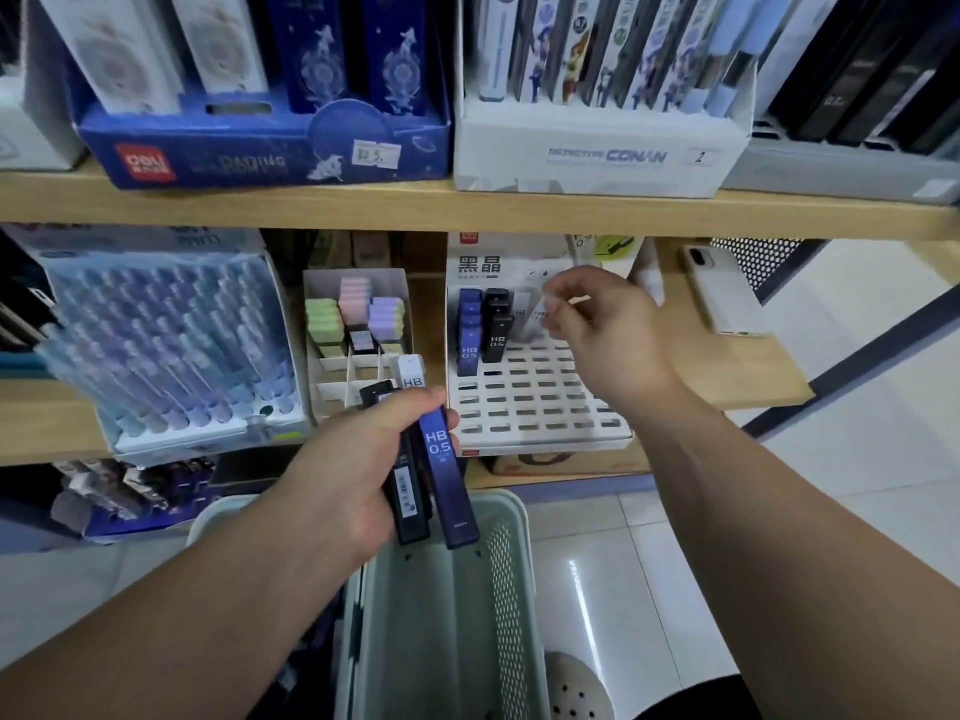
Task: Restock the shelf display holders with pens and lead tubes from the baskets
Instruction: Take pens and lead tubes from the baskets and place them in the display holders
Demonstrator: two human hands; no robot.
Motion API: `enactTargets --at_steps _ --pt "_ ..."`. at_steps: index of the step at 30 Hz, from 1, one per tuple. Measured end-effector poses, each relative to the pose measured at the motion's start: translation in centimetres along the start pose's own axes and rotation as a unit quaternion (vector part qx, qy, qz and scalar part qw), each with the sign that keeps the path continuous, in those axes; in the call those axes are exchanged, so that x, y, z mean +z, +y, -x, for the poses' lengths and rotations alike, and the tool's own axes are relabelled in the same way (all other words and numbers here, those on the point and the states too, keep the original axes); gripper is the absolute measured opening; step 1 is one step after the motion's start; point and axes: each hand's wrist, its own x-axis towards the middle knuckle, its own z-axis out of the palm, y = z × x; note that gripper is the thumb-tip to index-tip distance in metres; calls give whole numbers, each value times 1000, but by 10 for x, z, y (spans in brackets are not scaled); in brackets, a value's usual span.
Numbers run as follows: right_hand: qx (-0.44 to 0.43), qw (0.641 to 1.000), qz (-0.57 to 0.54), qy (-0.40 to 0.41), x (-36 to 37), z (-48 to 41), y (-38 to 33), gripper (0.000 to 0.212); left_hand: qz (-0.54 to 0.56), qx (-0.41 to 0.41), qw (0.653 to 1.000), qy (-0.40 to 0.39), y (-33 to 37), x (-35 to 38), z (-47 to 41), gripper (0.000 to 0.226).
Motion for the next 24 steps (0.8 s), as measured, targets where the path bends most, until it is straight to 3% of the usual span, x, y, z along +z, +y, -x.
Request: enactTargets --at_steps 10,24 --pt "-4 999 38 -34 6 -3 -9 8 -2 7 1000 -2 0 -3 3 16" --pt "-71 991 112 12 13 -8 -1 18 -6 12 1000 -4 1 -10 6 20"
